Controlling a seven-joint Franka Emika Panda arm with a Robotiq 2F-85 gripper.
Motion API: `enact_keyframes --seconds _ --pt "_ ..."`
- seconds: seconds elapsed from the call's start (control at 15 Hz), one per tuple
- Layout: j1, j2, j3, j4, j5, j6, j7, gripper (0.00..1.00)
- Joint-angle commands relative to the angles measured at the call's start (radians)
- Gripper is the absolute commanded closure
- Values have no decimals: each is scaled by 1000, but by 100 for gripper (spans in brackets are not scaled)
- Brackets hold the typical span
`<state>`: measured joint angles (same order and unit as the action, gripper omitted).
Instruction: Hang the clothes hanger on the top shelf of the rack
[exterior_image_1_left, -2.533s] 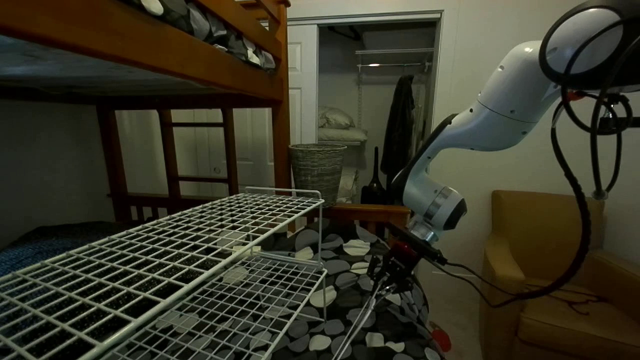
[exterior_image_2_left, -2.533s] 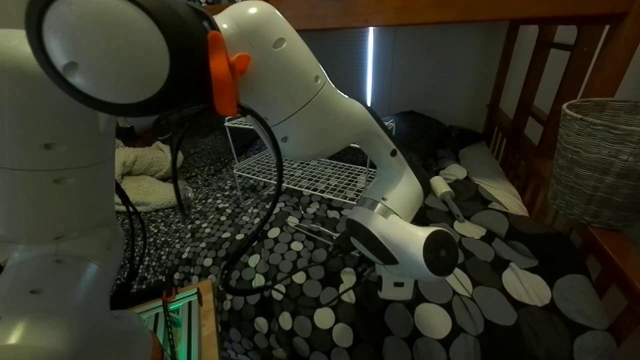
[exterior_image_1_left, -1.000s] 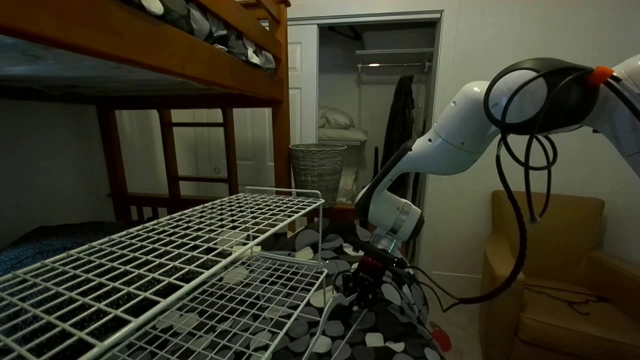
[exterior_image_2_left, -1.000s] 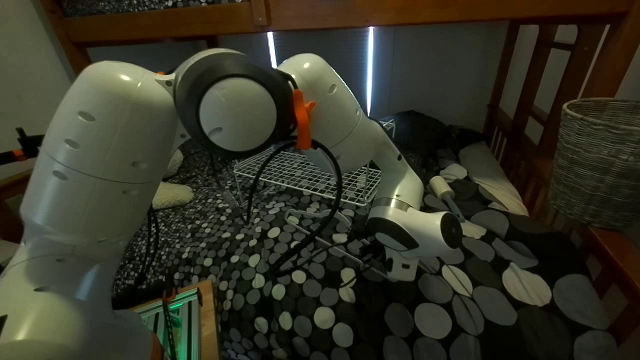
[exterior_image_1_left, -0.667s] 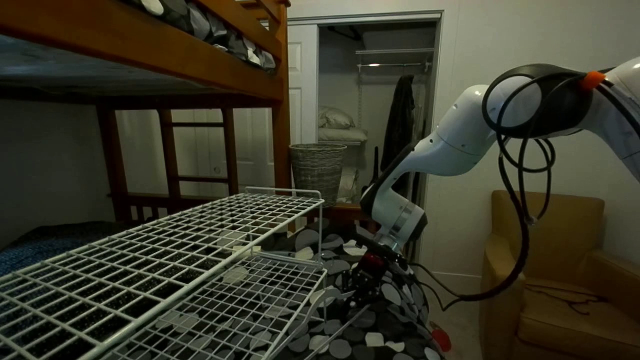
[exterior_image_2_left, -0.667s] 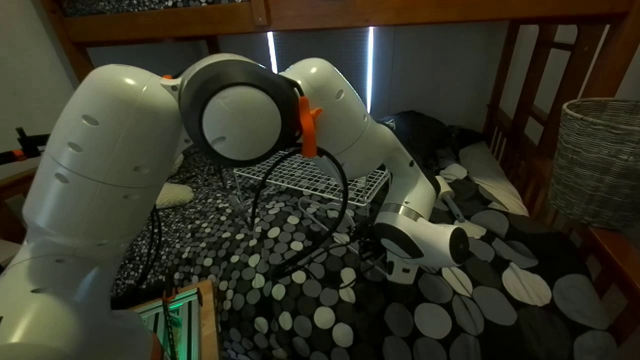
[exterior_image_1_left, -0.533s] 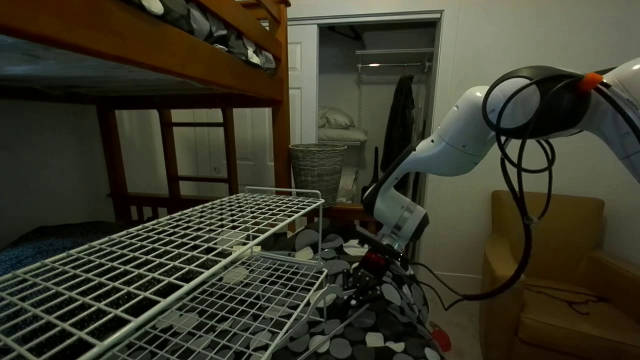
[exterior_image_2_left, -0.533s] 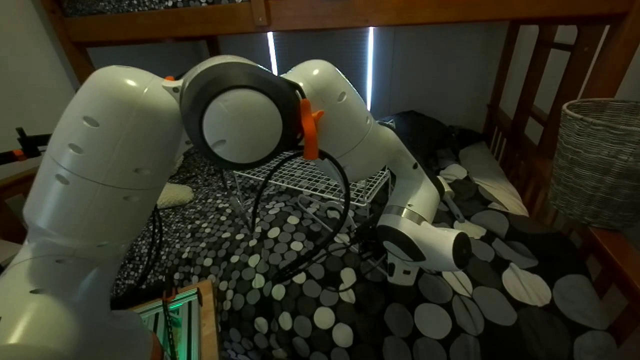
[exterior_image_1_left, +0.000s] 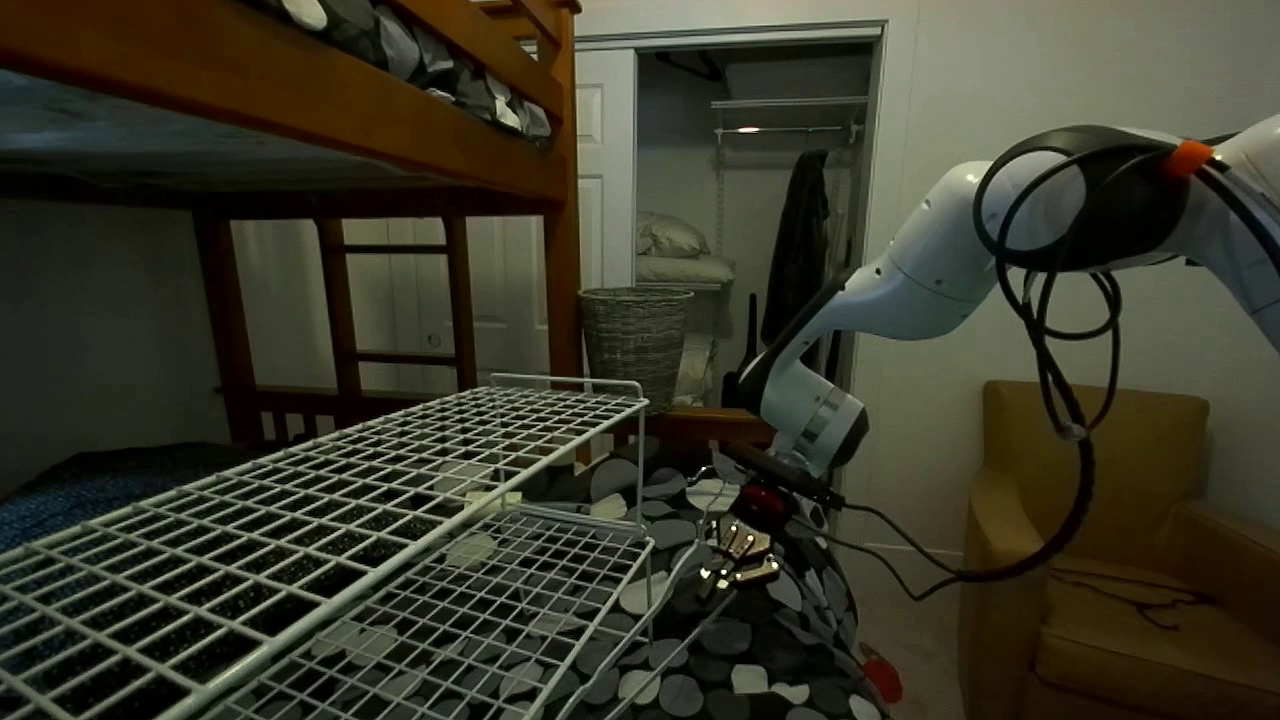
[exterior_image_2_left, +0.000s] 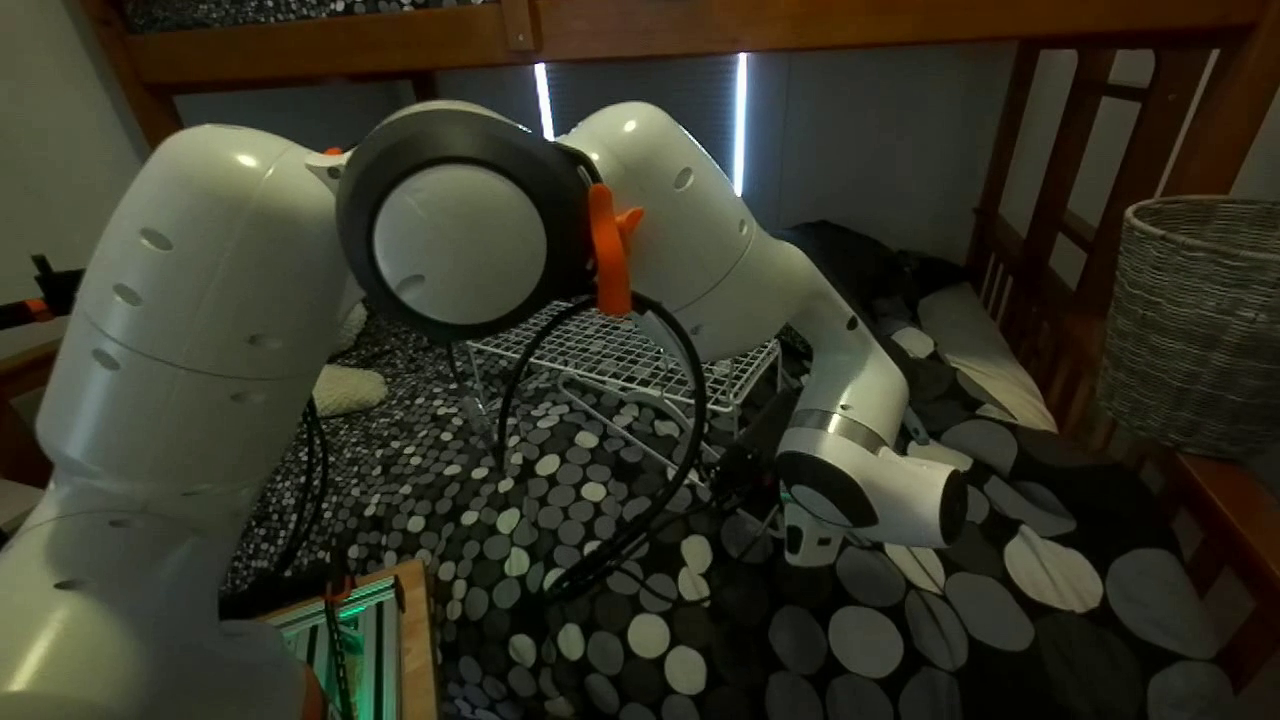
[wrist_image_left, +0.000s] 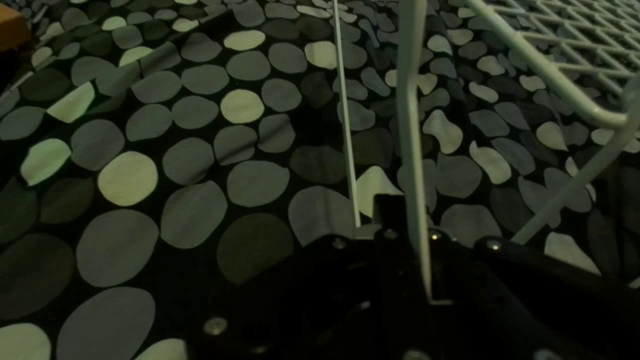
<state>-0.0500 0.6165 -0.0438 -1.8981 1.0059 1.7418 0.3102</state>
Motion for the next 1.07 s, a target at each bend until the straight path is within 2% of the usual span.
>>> enact_keyframes --seconds 0.0,0.4,0.6,0.73,0.8,1.0 --pt "5 -49 -32 -7 -77 -83 63 100" --pt "23 -128 -80 4 -212 -132 282 100" --pt "24 -171 -82 10 -263 -161 373 100" --pt "24 -195 -74 11 -294 -174 380 100" --pt "10 -162 -64 18 -253 -146 349 99" --pt "14 -185 -63 18 -272 -157 363 99"
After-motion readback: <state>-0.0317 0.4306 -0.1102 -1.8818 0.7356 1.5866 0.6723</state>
